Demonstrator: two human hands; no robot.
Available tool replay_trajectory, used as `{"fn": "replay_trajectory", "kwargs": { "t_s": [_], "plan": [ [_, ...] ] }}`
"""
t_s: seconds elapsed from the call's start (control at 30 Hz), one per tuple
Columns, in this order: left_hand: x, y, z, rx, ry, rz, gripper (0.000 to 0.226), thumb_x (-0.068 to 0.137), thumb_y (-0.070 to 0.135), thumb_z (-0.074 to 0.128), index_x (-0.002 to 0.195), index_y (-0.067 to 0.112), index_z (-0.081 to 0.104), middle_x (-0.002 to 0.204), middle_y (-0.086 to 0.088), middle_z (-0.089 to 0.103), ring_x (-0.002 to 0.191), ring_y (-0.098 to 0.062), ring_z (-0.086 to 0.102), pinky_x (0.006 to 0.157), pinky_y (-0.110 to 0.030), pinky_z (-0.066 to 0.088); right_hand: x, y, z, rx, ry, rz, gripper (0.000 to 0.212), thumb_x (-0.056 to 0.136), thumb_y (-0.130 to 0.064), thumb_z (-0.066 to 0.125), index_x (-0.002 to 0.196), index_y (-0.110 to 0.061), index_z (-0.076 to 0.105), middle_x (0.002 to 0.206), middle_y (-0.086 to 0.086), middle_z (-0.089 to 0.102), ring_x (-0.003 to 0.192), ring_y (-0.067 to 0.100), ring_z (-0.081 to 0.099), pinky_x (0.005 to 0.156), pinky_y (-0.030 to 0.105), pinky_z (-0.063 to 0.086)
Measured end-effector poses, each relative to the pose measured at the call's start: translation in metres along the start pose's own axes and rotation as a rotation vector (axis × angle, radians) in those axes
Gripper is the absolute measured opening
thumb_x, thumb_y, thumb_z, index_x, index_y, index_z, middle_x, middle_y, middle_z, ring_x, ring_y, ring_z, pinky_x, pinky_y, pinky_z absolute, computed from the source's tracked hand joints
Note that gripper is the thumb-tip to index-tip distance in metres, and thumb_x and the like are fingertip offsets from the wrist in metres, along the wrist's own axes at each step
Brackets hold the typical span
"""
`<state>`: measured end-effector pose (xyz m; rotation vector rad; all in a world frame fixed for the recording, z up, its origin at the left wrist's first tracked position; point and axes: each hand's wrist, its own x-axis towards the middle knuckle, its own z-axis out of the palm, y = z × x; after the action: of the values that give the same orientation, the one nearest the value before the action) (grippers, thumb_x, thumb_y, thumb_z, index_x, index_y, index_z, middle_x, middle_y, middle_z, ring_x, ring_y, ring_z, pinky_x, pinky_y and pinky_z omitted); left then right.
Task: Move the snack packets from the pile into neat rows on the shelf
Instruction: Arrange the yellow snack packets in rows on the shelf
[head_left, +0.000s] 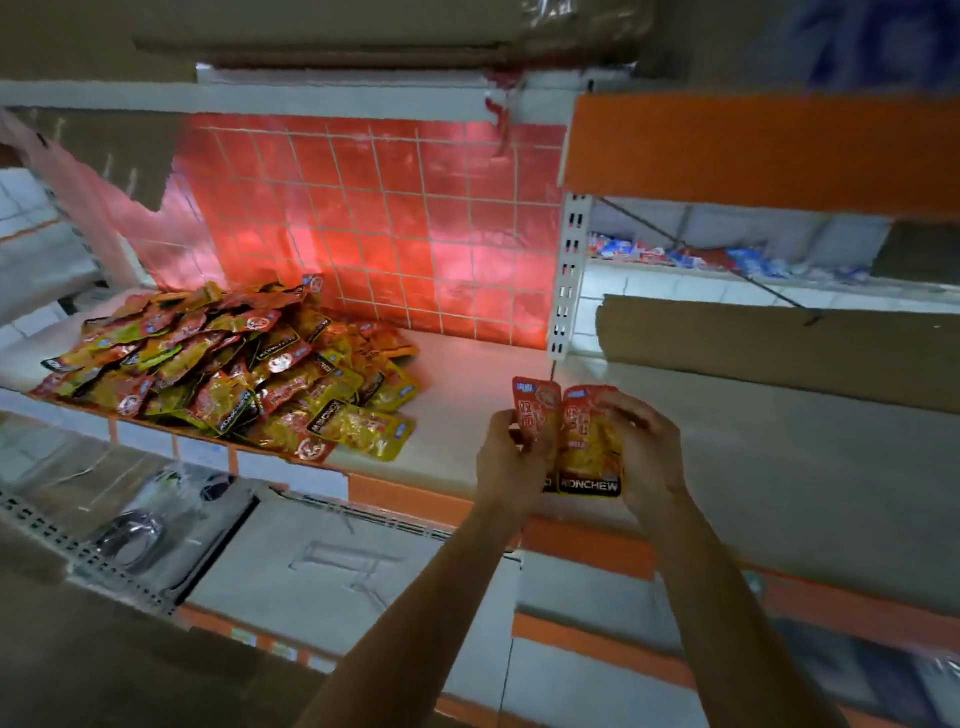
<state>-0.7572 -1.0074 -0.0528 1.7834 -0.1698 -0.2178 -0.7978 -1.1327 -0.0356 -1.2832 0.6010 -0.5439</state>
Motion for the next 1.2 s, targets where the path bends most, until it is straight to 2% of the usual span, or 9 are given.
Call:
{"fn": "replay_trajectory", "kwargs": {
  "t_s": [0.1,0.17,0.3,0.37,0.53,0.73,0.9,1.07,1.2],
  "plan": [
    [-0.011,0.006,0.031,-0.004,-0.081,0.003,0.034,0.087,0.025,0.068,0.118,0.018,0.053,0.098,0.008,0.060,0.087,-0.008,0.059,0.057,-0.007,0.041,-0.007,-0.008,-0.037,-0.032,-0.019,-0.041,0.047,0.083,0.010,0.060,0.120,-0.020,0.058,0.112,0.001,0.064,0.095,0.017,0.065,0.078,0.037,0.056],
    [-0.015,0.011,0.053,0.024,-0.102,0.026,0.036,0.085,0.026,0.070,0.118,0.017,0.056,0.100,0.006,0.063,0.087,-0.009,0.060,0.064,-0.014,0.044,-0.010,-0.010,-0.062,-0.073,-0.011,-0.045,0.062,0.083,0.008,0.062,0.132,-0.026,0.045,0.115,-0.003,0.059,0.100,0.016,0.061,0.078,0.038,0.055],
    [-0.032,0.025,0.104,0.000,-0.156,0.041,0.036,0.085,0.034,0.070,0.115,0.021,0.056,0.099,0.008,0.064,0.090,-0.010,0.063,0.075,-0.024,0.051,-0.011,-0.014,-0.118,-0.088,0.105,-0.037,0.042,0.081,0.002,0.067,0.120,-0.008,0.058,0.109,0.014,0.068,0.093,0.029,0.068,0.080,0.048,0.057],
    [-0.047,0.032,0.133,-0.024,-0.209,0.044,0.033,0.086,0.035,0.068,0.114,0.022,0.057,0.099,0.008,0.064,0.093,-0.012,0.064,0.078,-0.027,0.052,-0.012,-0.017,-0.152,-0.084,0.192,-0.035,0.036,0.080,0.002,0.067,0.114,-0.007,0.062,0.099,0.018,0.070,0.085,0.032,0.069,0.079,0.050,0.057],
    [-0.088,0.047,0.210,-0.051,-0.303,0.025,0.023,0.091,0.028,0.062,0.113,0.023,0.057,0.096,0.010,0.061,0.090,-0.009,0.060,0.068,-0.021,0.045,-0.023,-0.031,-0.241,-0.045,0.264,-0.011,0.042,0.086,-0.005,0.063,0.122,-0.025,0.053,0.088,0.012,0.070,0.085,0.031,0.069,0.081,0.048,0.056],
    [-0.141,0.064,0.305,-0.077,-0.379,-0.016,0.020,0.093,0.033,0.058,0.111,0.022,0.060,0.094,0.010,0.061,0.088,-0.007,0.058,0.076,-0.027,0.047,-0.034,-0.058,-0.350,-0.101,0.329,-0.041,0.046,0.088,-0.002,0.059,0.129,-0.022,0.049,0.087,0.006,0.068,0.081,0.026,0.067,0.078,0.045,0.056],
    [-0.174,0.079,0.383,-0.066,-0.425,-0.030,0.018,0.093,0.030,0.058,0.104,0.018,0.064,0.097,0.002,0.067,0.089,-0.014,0.062,0.078,-0.031,0.051,-0.038,-0.069,-0.431,-0.172,0.366,-0.039,0.058,0.081,0.005,0.062,0.128,-0.027,0.050,0.096,0.015,0.068,0.088,0.036,0.068,0.080,0.057,0.055],
    [-0.190,0.082,0.437,-0.039,-0.497,-0.024,0.021,0.072,0.043,0.067,0.084,0.027,0.070,0.088,0.001,0.073,0.086,-0.020,0.069,0.082,-0.042,0.057,-0.042,-0.074,-0.496,-0.101,0.438,-0.042,0.061,0.081,0.011,0.059,0.130,-0.024,0.048,0.098,0.019,0.066,0.085,0.034,0.068,0.077,0.050,0.057],
    [-0.188,0.085,0.473,0.002,-0.516,-0.044,0.007,0.082,0.031,0.070,0.081,0.024,0.071,0.083,-0.001,0.072,0.083,-0.023,0.068,0.078,-0.037,0.057,-0.035,-0.071,-0.525,-0.089,0.496,-0.022,0.062,0.081,0.008,0.061,0.129,-0.028,0.048,0.101,0.018,0.066,0.087,0.033,0.069,0.076,0.053,0.057]
  ]
}}
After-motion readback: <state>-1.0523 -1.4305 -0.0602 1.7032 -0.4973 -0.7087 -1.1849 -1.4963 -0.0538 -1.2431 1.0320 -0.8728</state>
